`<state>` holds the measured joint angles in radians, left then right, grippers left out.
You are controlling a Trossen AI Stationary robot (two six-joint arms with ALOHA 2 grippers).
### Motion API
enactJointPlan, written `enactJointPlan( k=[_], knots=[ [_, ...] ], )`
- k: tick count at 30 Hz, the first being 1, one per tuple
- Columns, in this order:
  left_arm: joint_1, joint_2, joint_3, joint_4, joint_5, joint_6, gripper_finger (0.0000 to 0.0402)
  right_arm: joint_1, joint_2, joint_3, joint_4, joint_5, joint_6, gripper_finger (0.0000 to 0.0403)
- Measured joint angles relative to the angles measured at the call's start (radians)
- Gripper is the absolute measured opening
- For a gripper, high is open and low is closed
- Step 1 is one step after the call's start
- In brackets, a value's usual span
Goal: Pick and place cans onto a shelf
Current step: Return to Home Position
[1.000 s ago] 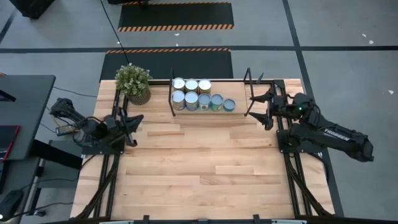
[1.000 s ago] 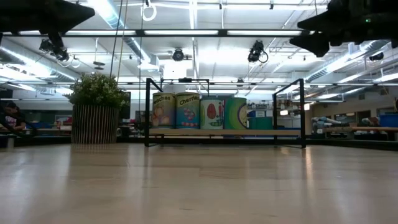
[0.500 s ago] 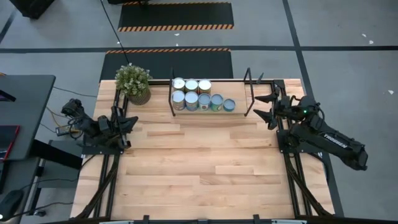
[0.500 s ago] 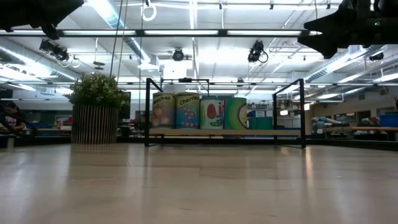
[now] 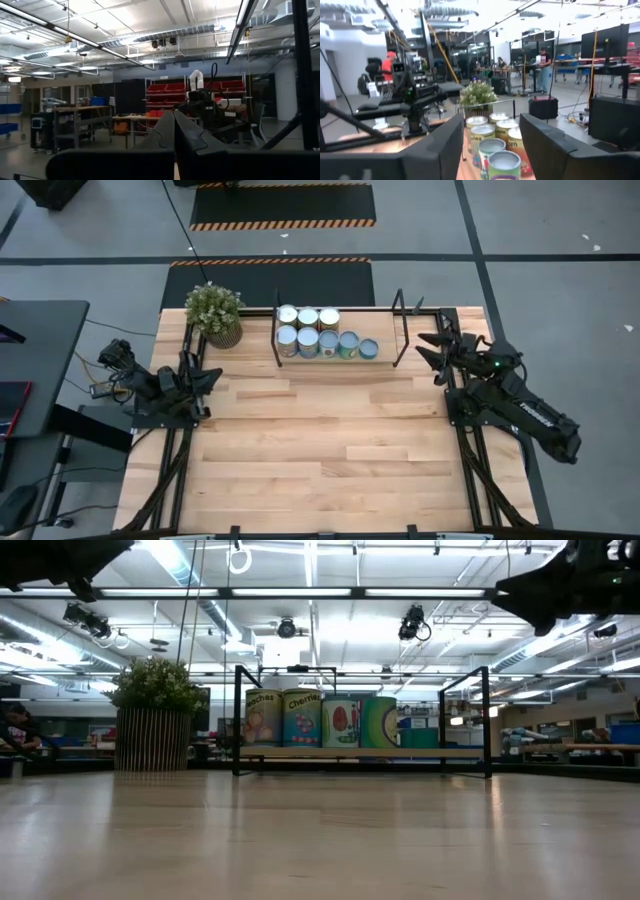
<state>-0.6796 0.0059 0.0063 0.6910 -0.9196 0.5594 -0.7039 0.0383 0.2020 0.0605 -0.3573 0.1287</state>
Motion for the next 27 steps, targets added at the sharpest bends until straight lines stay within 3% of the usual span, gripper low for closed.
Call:
enactJointPlan(
  k=[4, 11, 19, 23, 27],
  knots=[
    [0.0, 0.0, 0.0, 0.001, 0.013, -0.016, 0.0, -0.002, -0.027, -0.024, 0.058, -0.002, 0.046, 0.0167],
    [0.007, 0.0, 0.0, 0.021, -0.003, -0.017, 0.0, 0.016, -0.034, -0.195, 0.298, -0.002, 0.144, 0.0116],
    [0.009, 0.0, 0.0, 0.069, -0.025, 0.027, 0.0, 0.064, -0.034, -0.195, 0.31, -0.008, 0.161, 0.006],
    [0.008, 0.0, 0.0, 0.102, 0.084, 0.043, 0.0, 0.121, -0.034, -0.195, 0.362, -0.08, 0.19, 0.0032],
    [0.027, 0.0, 0.0, -0.005, 0.221, -0.041, 0.0, 0.174, -0.034, -0.195, 0.365, -0.047, 0.193, 0.0007]
  ],
)
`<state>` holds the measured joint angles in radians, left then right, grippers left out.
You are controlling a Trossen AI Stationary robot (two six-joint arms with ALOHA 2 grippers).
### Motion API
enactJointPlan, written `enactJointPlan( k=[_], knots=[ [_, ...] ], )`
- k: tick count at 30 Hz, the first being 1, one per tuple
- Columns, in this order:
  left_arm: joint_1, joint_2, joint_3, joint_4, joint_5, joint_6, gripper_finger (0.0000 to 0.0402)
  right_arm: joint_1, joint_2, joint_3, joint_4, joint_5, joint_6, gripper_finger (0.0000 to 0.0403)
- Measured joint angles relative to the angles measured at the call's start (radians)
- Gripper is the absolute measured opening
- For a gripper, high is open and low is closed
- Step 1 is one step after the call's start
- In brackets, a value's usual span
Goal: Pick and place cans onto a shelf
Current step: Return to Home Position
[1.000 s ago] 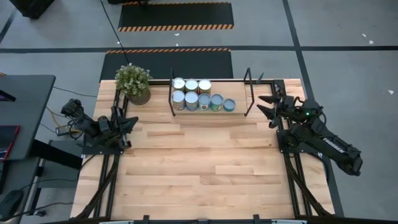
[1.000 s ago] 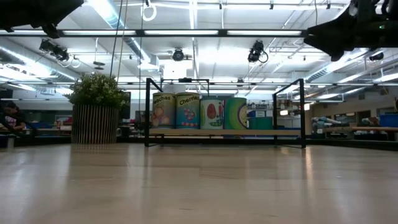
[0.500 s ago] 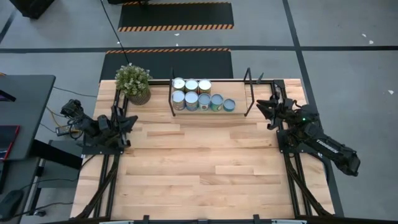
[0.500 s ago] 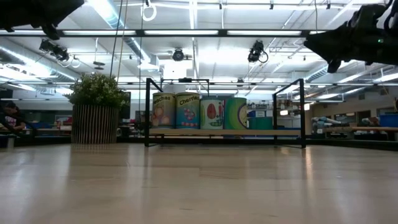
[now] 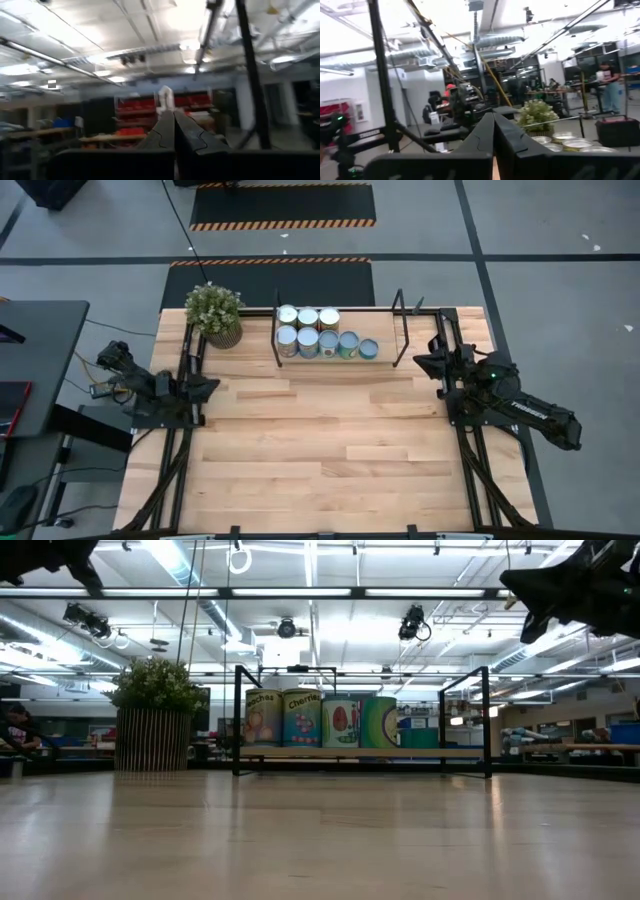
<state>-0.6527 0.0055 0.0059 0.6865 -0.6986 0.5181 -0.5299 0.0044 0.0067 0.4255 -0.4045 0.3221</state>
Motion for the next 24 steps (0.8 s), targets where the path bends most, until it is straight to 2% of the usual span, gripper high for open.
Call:
enactJointPlan(
  k=[4, 10, 17, 24],
  knots=[
    [0.067, 0.0, 0.0, -0.089, 0.1, -0.09, 0.0, 0.011, 0.003, 0.0, -0.007, 0.013, -0.001, 0.0013],
    [0.177, -0.001, 0.0, -0.073, 0.292, -0.151, 0.0, 0.011, 0.004, 0.0, -0.008, 0.011, -0.003, 0.0044],
    [0.351, -0.001, 0.0, -0.173, 0.549, -0.383, 0.0, 0.011, 0.004, 0.0, -0.008, 0.01, -0.003, 0.0051],
    [0.47, 0.0, 0.0, -0.425, 0.609, -0.431, 0.0004, 0.011, 0.004, 0.0, -0.008, 0.01, -0.003, 0.0052]
  ],
)
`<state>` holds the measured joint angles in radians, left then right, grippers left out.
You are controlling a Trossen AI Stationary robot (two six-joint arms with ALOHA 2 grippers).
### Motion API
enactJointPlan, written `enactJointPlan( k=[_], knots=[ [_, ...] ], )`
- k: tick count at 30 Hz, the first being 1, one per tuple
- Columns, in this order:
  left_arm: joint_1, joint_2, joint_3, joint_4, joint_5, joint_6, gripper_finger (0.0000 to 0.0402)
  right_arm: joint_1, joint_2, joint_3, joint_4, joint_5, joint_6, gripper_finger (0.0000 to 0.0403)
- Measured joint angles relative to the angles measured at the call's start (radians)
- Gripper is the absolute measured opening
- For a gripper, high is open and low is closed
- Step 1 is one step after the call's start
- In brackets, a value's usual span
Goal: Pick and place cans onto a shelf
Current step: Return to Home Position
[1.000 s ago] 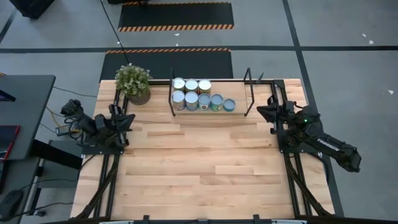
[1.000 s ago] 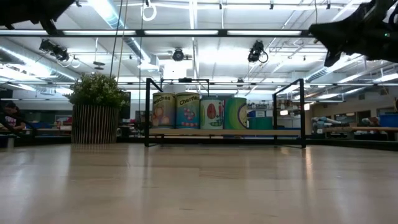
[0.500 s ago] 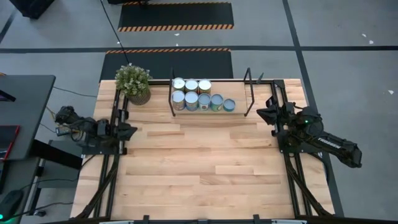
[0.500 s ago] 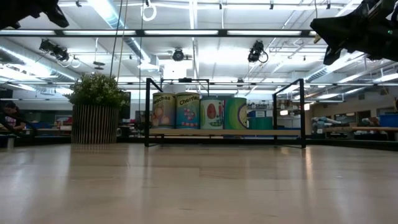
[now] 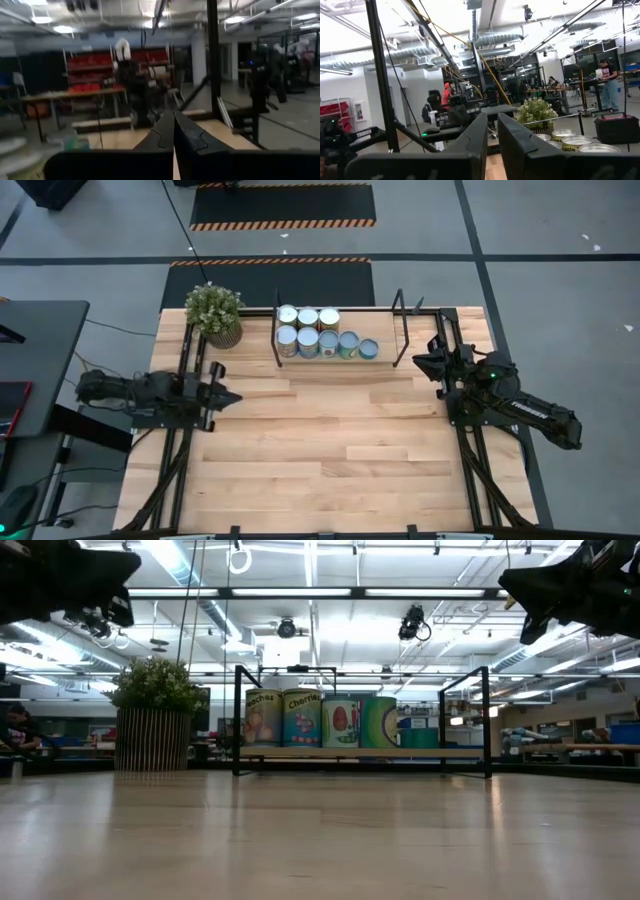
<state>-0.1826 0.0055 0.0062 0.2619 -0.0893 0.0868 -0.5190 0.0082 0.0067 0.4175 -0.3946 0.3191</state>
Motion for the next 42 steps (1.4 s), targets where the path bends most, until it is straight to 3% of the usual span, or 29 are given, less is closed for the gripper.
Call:
enactJointPlan(
  k=[10, 17, 42],
  knots=[
    [0.047, 0.001, 0.0, -0.12, -0.018, -0.142, 0.0008, 0.0, 0.0, 0.0, 0.0, 0.0, 0.0, 0.0051],
    [0.048, 0.001, 0.0, -0.195, -0.021, -0.422, 0.0009, 0.0, 0.0, 0.0, 0.0, 0.0, 0.0, 0.0052],
    [0.048, 0.001, 0.0, -0.195, -0.022, -0.416, 0.0009, 0.0, 0.0, 0.0, 0.0, 0.0, 0.0, 0.005]
  ],
)
